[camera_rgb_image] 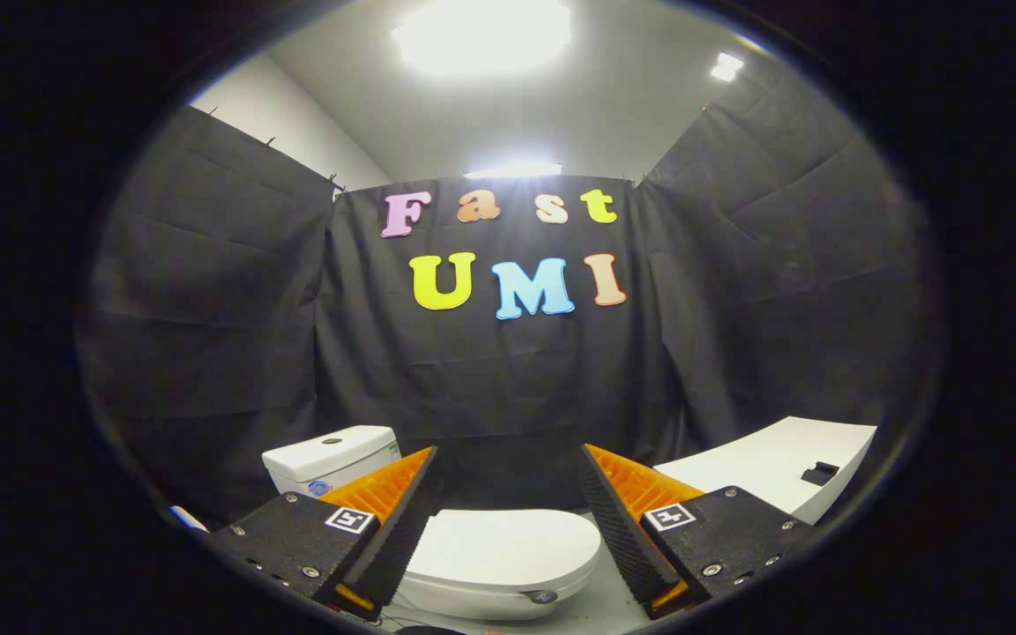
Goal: Open the toilet lid.
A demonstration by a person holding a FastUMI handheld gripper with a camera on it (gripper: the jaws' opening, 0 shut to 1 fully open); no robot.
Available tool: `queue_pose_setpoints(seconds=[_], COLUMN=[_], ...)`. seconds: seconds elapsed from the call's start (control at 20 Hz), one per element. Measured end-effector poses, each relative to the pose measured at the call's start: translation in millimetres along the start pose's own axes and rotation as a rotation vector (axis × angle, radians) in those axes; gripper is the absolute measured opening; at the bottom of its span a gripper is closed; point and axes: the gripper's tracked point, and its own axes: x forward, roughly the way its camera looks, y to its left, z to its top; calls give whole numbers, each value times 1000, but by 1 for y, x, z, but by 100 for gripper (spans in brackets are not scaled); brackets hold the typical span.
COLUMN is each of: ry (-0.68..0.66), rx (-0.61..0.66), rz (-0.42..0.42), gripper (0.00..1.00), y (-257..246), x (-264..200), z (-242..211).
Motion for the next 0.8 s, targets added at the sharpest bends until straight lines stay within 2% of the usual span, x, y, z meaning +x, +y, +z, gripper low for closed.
queue_pose_setpoints(seconds=[0.15,0.2,0.35,0.45,0.8], ry=[-26,-19,76,151,296], rx=[-34,14,269,368,644], rz=[-17,-13,-2,-1,-74], gripper=[96,95,95,96,96], y=[5,13,37,46,2], x=[-4,1,21,30,56], z=[-17,-30,-82,-115,-223])
